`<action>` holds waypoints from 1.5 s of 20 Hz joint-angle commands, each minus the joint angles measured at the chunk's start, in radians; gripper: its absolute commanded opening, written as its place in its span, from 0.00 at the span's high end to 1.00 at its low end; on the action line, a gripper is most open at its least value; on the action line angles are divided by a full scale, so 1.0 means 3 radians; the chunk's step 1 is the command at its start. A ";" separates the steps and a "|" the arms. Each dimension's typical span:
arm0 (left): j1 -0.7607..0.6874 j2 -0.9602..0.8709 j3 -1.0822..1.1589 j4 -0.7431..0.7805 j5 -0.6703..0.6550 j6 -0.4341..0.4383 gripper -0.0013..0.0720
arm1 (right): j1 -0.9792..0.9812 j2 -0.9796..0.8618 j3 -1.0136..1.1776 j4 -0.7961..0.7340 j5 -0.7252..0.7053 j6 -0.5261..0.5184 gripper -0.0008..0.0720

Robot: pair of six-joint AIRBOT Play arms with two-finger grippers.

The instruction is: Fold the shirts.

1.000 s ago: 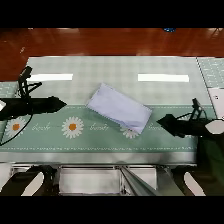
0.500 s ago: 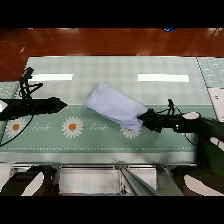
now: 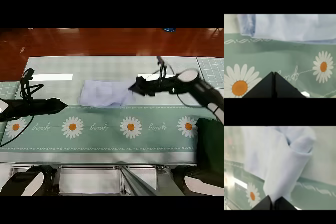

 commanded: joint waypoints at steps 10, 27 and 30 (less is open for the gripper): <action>-0.0001 -0.0009 -0.0029 -0.0001 -0.0024 -0.0005 0.96 | -0.1527 0.0071 0.2439 -0.0768 0.1701 0.0824 0.94; -0.0003 -0.0009 -0.0029 -0.0053 0.0182 -0.0089 0.96 | -0.4128 0.1017 0.2104 -0.1849 0.3067 0.0824 0.95; -0.0006 -0.0009 -0.0029 -0.0256 0.0230 -0.0086 0.96 | -0.4486 0.1428 0.1528 -0.2483 0.3067 0.0727 0.94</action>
